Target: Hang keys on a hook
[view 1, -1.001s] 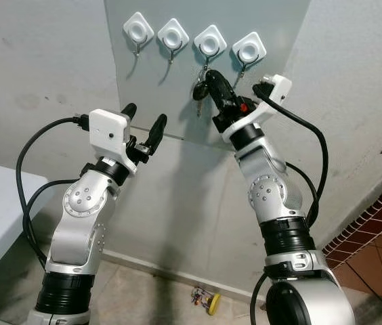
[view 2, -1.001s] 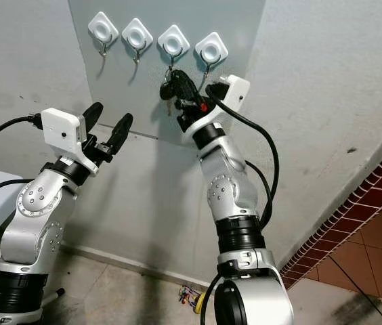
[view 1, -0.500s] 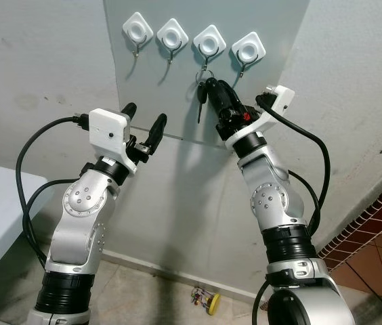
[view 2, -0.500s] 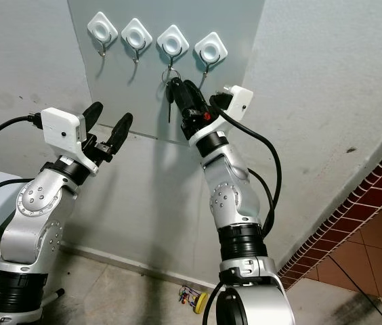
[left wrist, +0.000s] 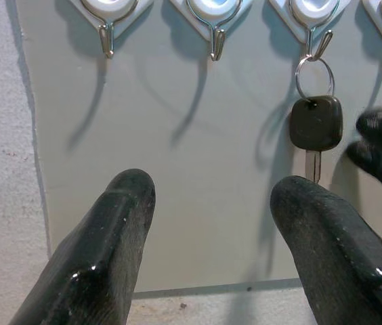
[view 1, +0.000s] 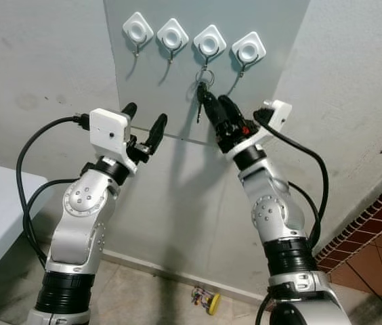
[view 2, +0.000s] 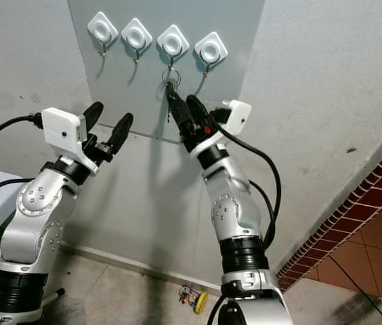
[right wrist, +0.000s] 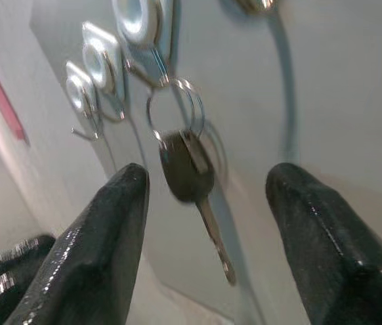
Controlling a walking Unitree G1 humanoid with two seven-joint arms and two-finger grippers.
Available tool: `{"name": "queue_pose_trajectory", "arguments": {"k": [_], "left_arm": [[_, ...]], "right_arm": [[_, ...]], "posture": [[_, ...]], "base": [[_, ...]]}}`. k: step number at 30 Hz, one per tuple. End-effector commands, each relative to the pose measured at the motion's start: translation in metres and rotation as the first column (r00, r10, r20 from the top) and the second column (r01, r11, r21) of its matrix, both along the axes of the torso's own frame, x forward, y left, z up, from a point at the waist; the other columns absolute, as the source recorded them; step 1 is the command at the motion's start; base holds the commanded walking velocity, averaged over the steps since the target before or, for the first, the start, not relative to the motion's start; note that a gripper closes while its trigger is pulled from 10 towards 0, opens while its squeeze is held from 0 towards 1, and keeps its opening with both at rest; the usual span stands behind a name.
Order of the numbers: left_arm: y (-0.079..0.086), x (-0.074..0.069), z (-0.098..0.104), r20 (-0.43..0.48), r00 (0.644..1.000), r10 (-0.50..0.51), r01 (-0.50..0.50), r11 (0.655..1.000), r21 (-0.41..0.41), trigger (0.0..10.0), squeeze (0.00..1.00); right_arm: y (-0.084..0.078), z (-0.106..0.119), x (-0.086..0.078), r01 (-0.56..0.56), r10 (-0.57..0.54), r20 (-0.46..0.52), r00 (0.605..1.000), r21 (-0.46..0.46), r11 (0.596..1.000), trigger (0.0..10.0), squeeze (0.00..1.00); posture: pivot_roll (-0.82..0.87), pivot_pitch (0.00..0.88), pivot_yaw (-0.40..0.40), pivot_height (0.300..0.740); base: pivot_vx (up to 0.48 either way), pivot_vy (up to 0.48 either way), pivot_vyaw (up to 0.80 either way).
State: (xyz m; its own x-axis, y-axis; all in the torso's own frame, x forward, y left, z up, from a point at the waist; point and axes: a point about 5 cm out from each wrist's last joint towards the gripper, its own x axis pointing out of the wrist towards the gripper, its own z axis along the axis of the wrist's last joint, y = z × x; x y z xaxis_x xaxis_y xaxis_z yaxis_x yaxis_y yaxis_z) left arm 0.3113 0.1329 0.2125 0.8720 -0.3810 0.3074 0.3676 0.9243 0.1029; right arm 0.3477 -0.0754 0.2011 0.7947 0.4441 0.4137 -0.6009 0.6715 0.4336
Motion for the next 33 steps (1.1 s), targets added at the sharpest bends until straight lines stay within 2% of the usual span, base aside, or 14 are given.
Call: {"name": "queue_pose_trajectory", "arguments": {"k": [1, 4, 7, 8, 9, 10, 15, 17, 23, 25, 26, 30, 31, 33], "left_arm": [[-0.003, -0.001, 0.005, 0.025, 1.0, -0.003, 0.003, 1.0, 0.013, 10.0, 0.0], [-0.004, -0.002, 0.002, 0.022, 1.0, -0.01, 0.009, 0.999, 0.053, 10.0, 0.0], [-0.007, -0.004, -0.001, 0.017, 1.0, -0.015, 0.014, 0.999, 0.051, 10.0, 0.0], [-0.01, -0.005, -0.002, 0.015, 1.0, -0.028, 0.027, 0.998, 0.064, 10.0, 0.0], [-0.011, -0.006, -0.003, 0.014, 0.999, -0.037, 0.036, 0.997, 0.075, 10.0, 0.0], [-0.013, -0.007, -0.005, 0.012, 0.999, -0.043, 0.042, 0.995, 0.085, 10.0, 0.0], [-0.006, -0.005, -0.011, -0.013, 1.0, -0.013, 0.014, 0.998, 0.069, 10.0, 0.0], [-0.002, -0.004, -0.018, -0.045, 0.999, 0.008, -0.006, 0.999, 0.048, 10.0, 0.0], [0.003, -0.002, -0.051, -0.13, 0.988, 0.083, -0.075, 0.995, 0.068, 10.0, 0.0], [0.006, -0.002, -0.065, -0.165, 0.979, 0.12, -0.108, 0.991, 0.081, 10.0, 0.0], [0.008, -0.003, -0.084, -0.205, 0.965, 0.162, -0.141, 0.983, 0.116, 10.0, 0.0], [0.012, -0.008, -0.123, -0.308, 0.929, 0.207, -0.159, 0.972, 0.174, 10.0, 0.0], [0.013, -0.013, -0.142, -0.376, 0.904, 0.206, -0.15, 0.973, 0.173, 10.0, 0.0], [0.014, -0.02, -0.163, -0.453, 0.869, 0.2, -0.132, 0.975, 0.176, 10.0, 0.0]], "right_arm": [[-0.001, 0.002, -0.002, 0.003, -0.003, 0.015, 1.0, -0.009, 1.0, 10.0, 1.0], [-0.002, -0.003, -0.005, -0.006, 0.006, 0.008, 1.0, -0.015, 1.0, 10.0, 1.0], [-0.004, -0.01, -0.007, 0.008, -0.009, -0.01, 1.0, -0.046, 0.999, 10.0, 1.0], [-0.005, -0.014, -0.008, 0.015, -0.016, -0.012, 1.0, -0.065, 0.998, 10.0, 0.33], [-0.005, -0.016, -0.009, 0.019, -0.02, -0.011, 1.0, -0.077, 0.997, 10.0, 0.33], [-0.007, -0.02, -0.01, 0.028, -0.029, -0.01, 1.0, -0.104, 0.994, 10.0, 0.0], [-0.014, -0.035, -0.012, 0.056, -0.061, -0.023, 0.998, -0.175, 0.983, 10.0, 0.0], [-0.019, -0.047, -0.014, 0.067, -0.077, -0.039, 0.996, -0.209, 0.976, 10.0, 0.0], [-0.03, -0.077, -0.019, 0.087, -0.12, -0.099, 0.988, -0.288, 0.954, 10.0, 0.0], [-0.032, -0.087, -0.021, 0.085, -0.13, -0.125, 0.984, -0.316, 0.945, 10.0, 0.0], [-0.036, -0.103, -0.023, 0.086, -0.153, -0.16, 0.975, -0.364, 0.927, 10.0, 0.0], [-0.042, -0.13, -0.032, 0.063, -0.178, -0.231, 0.957, -0.432, 0.9, 10.0, 0.0], [-0.045, -0.144, -0.036, 0.047, -0.194, -0.264, 0.945, -0.476, 0.878, 10.0, 0.0], [-0.049, -0.159, -0.043, 0.038, -0.226, -0.3, 0.927, -0.523, 0.851, 10.0, 0.0]], "posture": [[-0.08, 0.0, -0.058, 0.724], [-0.08, 0.0, -0.059, 0.724], [-0.08, 0.0, -0.059, 0.724], [-0.08, 0.0, -0.058, 0.724], [-0.08, 0.0, -0.058, 0.724], [-0.08, 0.0, -0.057, 0.724], [-0.09, 0.0, -0.058, 0.724], [-0.09, 0.0, -0.056, 0.724], [-0.1, 0.0, -0.048, 0.724], [-0.1, 0.0, -0.048, 0.724], [-0.1, 0.0, -0.047, 0.724], [-0.1, 0.0, -0.044, 0.724], [-0.11, 0.0, -0.043, 0.724], [-0.11, 0.0, -0.042, 0.724]], "base": [[0.0, 0.0, 0.0], [0.0, 0.0, 0.0], [0.0, 0.0, 0.0], [0.0, 0.0, 0.0], [0.0, 0.0, 0.0], [0.0, 0.0, 0.0], [0.0, 0.0, 0.0], [0.0, 0.0, 0.0], [0.0, 0.0, 0.0], [0.0, 0.0, 0.0], [0.0, 0.0, 0.0], [0.0, 0.0, 0.0], [0.0, 0.0, 0.0], [0.0, 0.0, 0.0]]}}
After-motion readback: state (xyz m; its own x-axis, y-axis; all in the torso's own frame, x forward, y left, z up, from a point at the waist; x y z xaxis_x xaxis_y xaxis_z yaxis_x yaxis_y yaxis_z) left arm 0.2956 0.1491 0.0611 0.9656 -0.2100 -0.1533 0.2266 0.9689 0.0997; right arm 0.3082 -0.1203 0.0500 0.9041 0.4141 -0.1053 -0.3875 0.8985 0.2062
